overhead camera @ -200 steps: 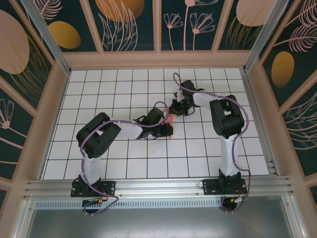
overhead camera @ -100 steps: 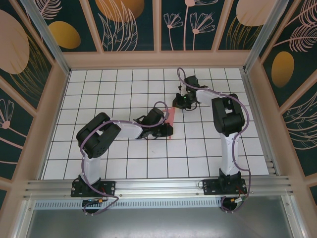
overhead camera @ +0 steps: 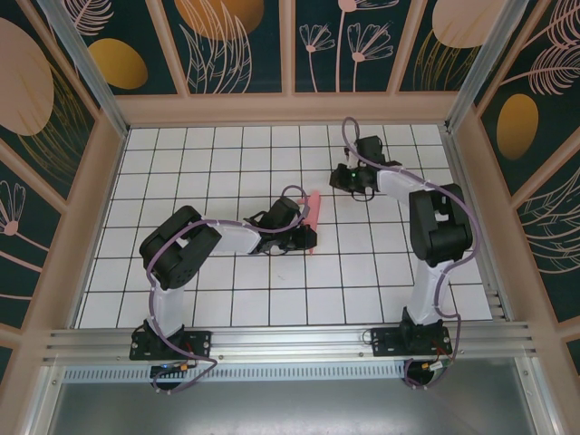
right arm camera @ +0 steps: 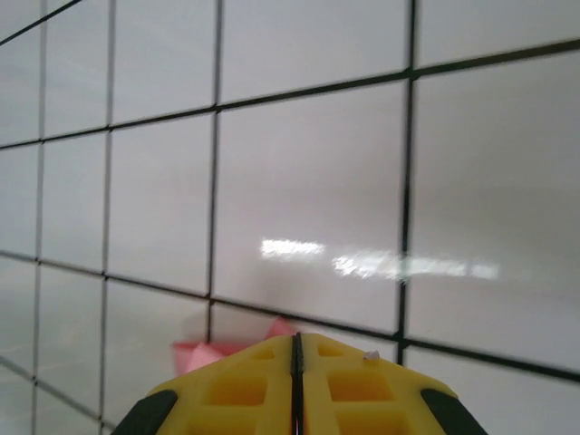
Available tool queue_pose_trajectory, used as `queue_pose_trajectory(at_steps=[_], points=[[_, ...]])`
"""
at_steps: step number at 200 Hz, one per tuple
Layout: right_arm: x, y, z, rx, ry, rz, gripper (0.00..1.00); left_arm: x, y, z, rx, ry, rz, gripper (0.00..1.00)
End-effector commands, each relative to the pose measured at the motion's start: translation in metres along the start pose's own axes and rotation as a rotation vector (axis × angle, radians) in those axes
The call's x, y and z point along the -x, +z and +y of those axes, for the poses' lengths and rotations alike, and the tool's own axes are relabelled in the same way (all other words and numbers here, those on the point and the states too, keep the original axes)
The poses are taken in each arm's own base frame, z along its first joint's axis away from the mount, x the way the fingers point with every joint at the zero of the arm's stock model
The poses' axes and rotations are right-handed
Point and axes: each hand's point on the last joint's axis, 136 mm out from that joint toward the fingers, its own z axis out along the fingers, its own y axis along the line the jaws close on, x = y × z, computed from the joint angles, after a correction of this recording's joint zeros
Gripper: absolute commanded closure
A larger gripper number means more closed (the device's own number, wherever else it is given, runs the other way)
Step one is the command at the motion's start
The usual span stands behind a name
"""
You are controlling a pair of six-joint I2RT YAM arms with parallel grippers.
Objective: Fold a paper plane with a square sheet of paper (fold left side to right side)
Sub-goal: Fold the wing for the fifth time at the center of the table.
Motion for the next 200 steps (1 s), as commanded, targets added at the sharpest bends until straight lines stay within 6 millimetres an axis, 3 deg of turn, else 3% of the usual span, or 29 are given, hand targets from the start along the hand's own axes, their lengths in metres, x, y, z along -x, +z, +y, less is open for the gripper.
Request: queue_pose_trajectory(at_steps=[1,19,57,127,200], points=[[-0.029,0.006,0.030,0.126,0.014,0.051,0.89,-0.067,0.008,0.052,0.163,-0.072,0.199,0.85],[-0.046,0.012,0.038,0.157,0.032,0.081,0.89,-0.067,0.008,0.051,0.164,-0.069,0.201,0.85],[-0.067,0.029,0.035,0.147,0.050,0.134,0.90,-0.066,0.007,0.051,0.165,-0.063,0.201,0.85],[-0.087,0.052,-0.009,-0.055,0.056,0.207,0.90,-0.070,-0.001,0.041,0.136,0.011,0.231,0.85],[-0.088,0.053,-0.017,-0.095,0.063,0.217,0.90,-0.107,-0.003,0.038,0.129,0.084,0.346,0.85]])
